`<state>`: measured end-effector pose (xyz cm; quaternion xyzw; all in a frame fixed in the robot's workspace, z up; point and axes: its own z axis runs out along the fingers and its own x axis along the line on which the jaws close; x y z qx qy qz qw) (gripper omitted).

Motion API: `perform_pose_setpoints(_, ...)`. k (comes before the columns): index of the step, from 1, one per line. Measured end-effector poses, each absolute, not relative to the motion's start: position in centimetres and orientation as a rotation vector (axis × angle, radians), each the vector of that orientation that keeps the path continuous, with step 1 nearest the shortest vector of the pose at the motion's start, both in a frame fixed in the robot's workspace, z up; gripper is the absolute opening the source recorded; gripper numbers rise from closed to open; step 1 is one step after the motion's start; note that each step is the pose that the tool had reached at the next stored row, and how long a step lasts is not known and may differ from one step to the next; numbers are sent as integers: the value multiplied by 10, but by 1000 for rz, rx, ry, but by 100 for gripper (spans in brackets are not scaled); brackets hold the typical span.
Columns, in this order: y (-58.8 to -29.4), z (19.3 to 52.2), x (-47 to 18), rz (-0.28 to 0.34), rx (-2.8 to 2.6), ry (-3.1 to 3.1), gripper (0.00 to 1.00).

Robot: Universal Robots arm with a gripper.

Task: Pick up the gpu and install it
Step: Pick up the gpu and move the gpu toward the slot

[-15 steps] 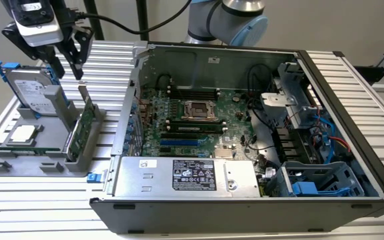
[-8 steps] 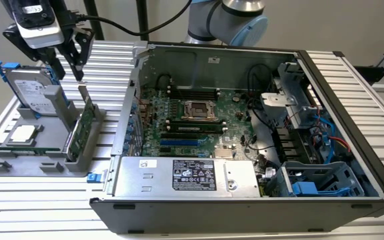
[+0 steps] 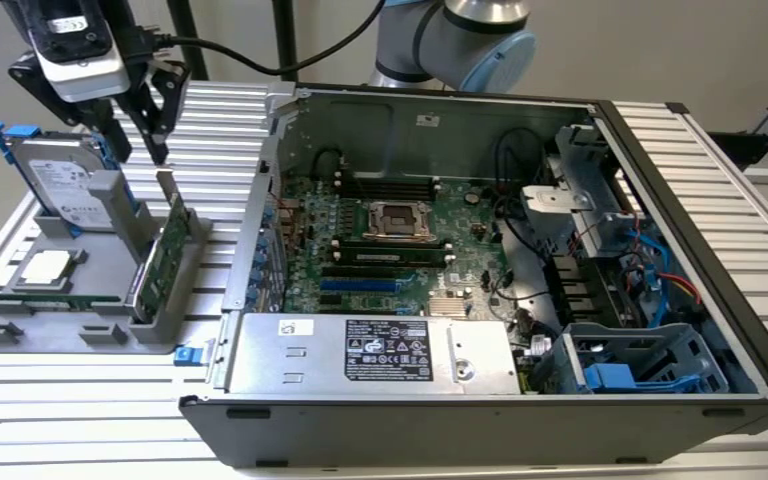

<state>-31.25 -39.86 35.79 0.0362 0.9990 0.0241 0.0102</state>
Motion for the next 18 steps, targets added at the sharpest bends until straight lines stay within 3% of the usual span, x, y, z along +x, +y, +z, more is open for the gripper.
perform_pose_setpoints(18,-404,350,-313,75,114,3125,100)
